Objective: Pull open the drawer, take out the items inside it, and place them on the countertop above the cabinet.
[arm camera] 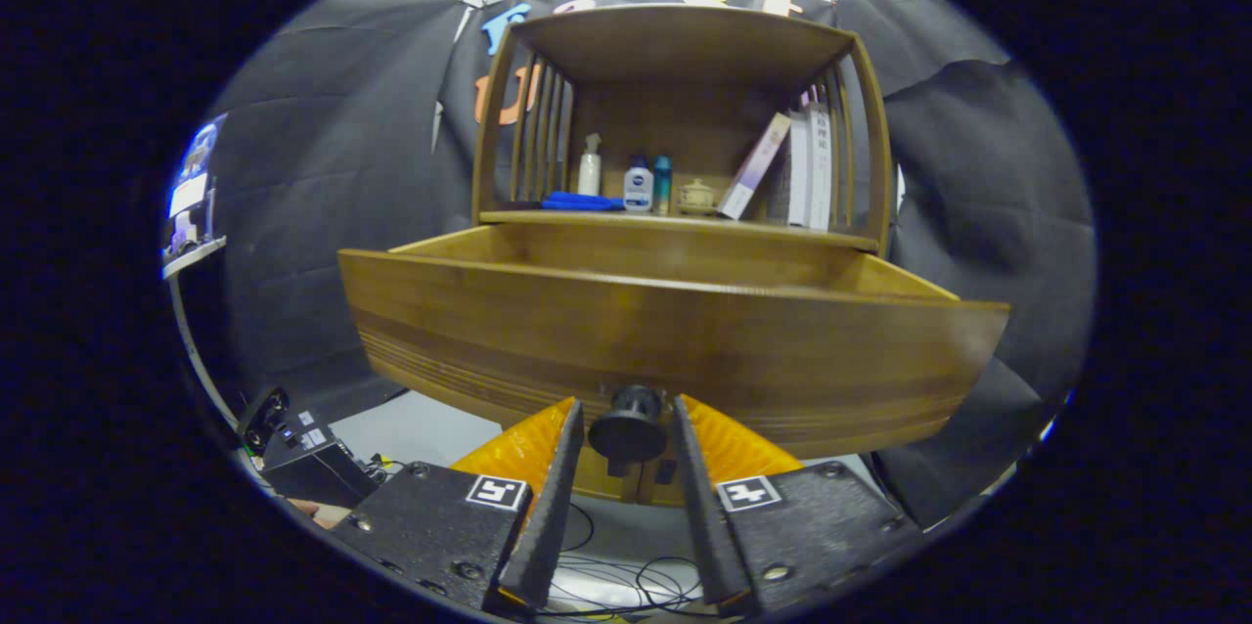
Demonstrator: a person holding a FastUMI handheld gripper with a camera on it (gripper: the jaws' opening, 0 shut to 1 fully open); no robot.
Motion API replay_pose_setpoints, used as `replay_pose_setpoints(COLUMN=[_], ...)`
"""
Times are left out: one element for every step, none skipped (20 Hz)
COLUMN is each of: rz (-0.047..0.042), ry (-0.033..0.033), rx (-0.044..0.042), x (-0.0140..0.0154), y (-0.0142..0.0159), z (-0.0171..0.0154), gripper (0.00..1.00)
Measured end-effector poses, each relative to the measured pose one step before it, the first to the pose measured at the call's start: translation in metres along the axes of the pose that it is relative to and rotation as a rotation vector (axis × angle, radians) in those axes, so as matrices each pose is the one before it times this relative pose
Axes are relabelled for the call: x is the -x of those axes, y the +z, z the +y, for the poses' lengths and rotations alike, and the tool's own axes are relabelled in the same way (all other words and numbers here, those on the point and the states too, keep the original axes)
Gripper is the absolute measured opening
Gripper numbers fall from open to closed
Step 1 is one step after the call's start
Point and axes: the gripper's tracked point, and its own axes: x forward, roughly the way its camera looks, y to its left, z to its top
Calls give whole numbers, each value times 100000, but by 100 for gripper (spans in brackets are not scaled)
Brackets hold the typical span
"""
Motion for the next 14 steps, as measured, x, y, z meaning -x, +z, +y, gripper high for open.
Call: replay_pose_setpoints(rz=[-1649,-2085,-2060,-1548,677,2305,2193,1966,1733,1916,1182,1449,2455,3506], ry=[1337,1104,1172,825,544,514,956,921,831,267,838,726,-418,365], rx=[221,-565,-899,-1265,-1106,-1317,-1843,-1867,-1274,-819,-548,-867,271,1209], x=[530,430,326,-3,-401,-369,-415,-473,-417,-556,-677,-735,-721,-778], y=[1272,1499,1539,1289,776,187,362,503,639,530,760,698,450,229], z=[172,165,136,31,-24,-136,0,57,-94,-215,-179,5,-410,-367], gripper=[62,66,70,75,79,81,82,83,84,85,85,86,85,85])
